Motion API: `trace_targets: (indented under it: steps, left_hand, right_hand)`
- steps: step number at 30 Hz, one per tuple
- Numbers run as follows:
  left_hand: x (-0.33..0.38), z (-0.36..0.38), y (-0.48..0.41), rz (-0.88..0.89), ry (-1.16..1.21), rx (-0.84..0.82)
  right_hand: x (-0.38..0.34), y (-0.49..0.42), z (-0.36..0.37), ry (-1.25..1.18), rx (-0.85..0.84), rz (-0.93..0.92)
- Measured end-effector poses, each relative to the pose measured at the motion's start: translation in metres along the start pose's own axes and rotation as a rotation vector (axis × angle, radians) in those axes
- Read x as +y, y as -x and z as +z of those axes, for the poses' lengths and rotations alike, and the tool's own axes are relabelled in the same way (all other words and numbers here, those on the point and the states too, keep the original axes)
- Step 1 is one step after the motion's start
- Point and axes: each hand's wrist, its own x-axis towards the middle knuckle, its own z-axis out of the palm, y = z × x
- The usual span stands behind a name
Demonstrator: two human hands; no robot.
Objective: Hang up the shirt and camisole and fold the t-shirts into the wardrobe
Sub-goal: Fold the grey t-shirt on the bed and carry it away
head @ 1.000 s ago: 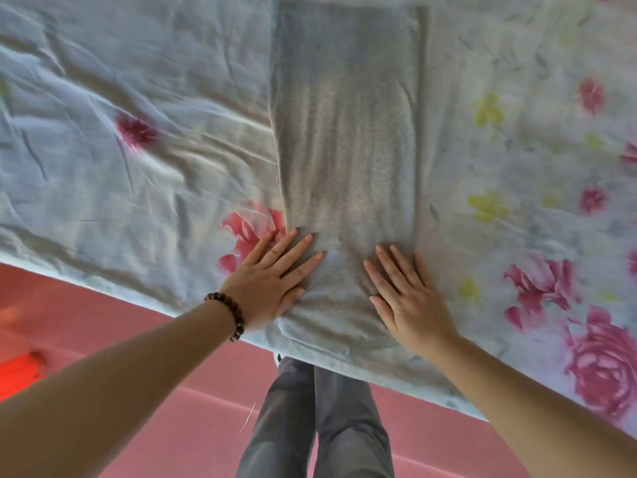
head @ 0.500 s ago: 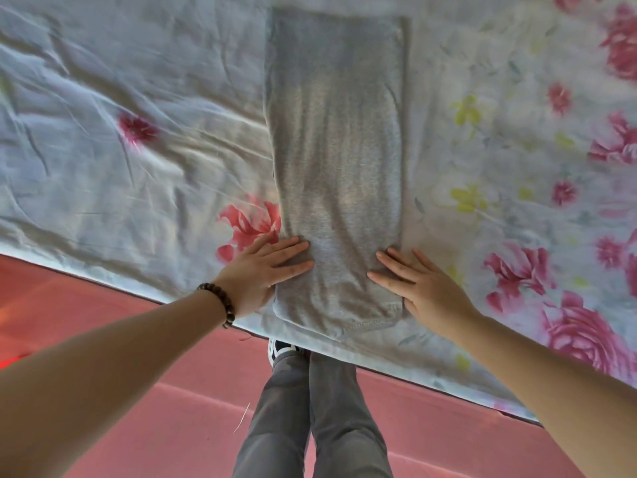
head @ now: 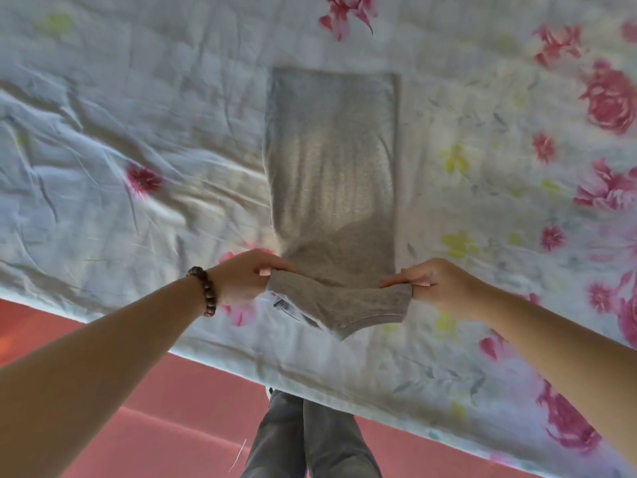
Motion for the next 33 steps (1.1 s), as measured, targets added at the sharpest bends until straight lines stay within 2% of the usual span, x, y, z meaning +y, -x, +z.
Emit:
trace_targets:
  steps: [2, 6, 9, 12, 15, 19, 24, 33]
  left_hand:
    - [0.011, -0.015, -0.008, -0.037, 0.134, -0.012]
    - [0.022, -0.039, -0.032, -0.018, 0.512, -0.009]
    - [0.016, -0.057, -0.059, -0.176, 0.746, -0.009]
    - [0.014, -0.061, -0.075, -0.322, 0.830, 0.043]
    - [0.010, -0.056, -0.080, -0.400, 0.881, 0.094]
    - [0.009, -0.043, -0.074, -0.364, 0.782, 0.163]
    - [0.006, -0.027, -0.068, -0.371, 0.724, 0.309]
    - [-0.008, -0.015, -0.041, -0.421, 0.761, 0.267]
  right_hand:
    - [-0.010, -0.013, -0.019, -0.080, 0.003, 0.029]
    - [-0.023, -0.045, -0.055, -0.520, 0.001, 0.094]
    - [-0.020, -0.072, -0.070, -0.681, 0.075, 0.204]
    - [-0.008, -0.091, -0.067, -0.776, 0.116, 0.356]
    - [0.002, -0.095, -0.057, -0.812, 0.084, 0.423]
    - [0.007, -0.087, -0.040, -0.859, 0.089, 0.410]
    - [0.008, -0.077, -0.017, -0.864, 0.264, 0.433]
    - [0.010, -0.061, 0.019, -0.834, 0.324, 0.502]
